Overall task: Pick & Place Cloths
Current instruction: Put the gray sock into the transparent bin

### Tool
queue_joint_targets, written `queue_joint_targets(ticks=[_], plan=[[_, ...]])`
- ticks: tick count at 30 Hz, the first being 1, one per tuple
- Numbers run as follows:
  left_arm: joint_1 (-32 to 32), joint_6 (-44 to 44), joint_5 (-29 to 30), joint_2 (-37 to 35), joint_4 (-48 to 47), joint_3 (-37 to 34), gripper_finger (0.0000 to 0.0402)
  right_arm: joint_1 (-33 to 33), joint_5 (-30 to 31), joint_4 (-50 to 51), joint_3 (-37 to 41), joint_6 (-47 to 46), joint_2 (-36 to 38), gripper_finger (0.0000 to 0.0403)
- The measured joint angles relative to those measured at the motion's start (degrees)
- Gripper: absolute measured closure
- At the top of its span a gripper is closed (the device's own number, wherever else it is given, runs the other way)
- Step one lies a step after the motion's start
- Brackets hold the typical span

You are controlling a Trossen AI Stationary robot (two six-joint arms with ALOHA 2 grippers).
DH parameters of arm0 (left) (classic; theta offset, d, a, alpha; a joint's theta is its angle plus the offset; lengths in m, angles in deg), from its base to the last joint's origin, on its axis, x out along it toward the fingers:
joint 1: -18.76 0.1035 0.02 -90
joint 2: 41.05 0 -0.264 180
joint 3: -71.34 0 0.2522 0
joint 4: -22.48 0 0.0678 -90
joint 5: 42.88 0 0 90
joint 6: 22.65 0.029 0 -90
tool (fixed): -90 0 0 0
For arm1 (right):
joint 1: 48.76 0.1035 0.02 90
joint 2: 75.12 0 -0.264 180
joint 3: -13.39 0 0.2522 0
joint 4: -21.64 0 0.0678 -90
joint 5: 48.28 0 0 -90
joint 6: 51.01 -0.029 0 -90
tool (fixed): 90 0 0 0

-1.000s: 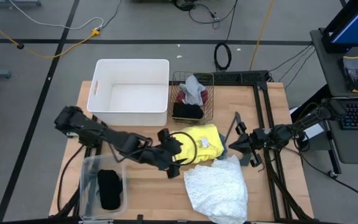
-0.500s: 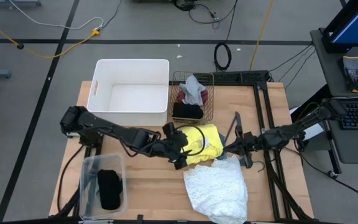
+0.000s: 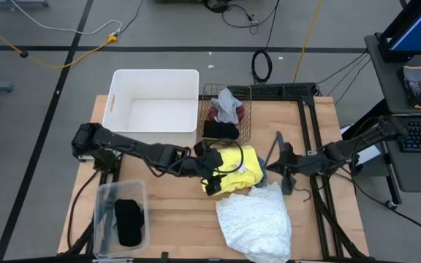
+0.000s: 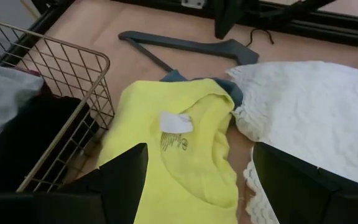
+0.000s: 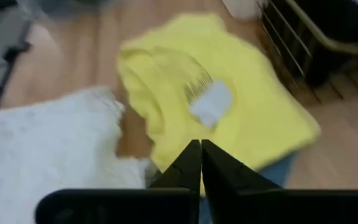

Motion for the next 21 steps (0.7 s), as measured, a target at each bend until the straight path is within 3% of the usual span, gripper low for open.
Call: queue_joint_targets(ticks=[9,16,21], plan=[[0.6,0.9,-0.2,0.0,-0.8,-1.0,0.0105,-5.4,-2.3,3.2,-0.6,-6.1,-2.7,0.0305],[1.5,-1.4,-5.2,-3.1,8.0,-9.4,0.0105,-13.4,-6.6,4.2,-0.6,-6.6,-5.8,0.0222],[1.7,-2.6,-5.8,-6.8,11.0,-14.7,0.0105,-20.0,-13.8,4.5,-0.6,-6.2,-9.4,0.0196]])
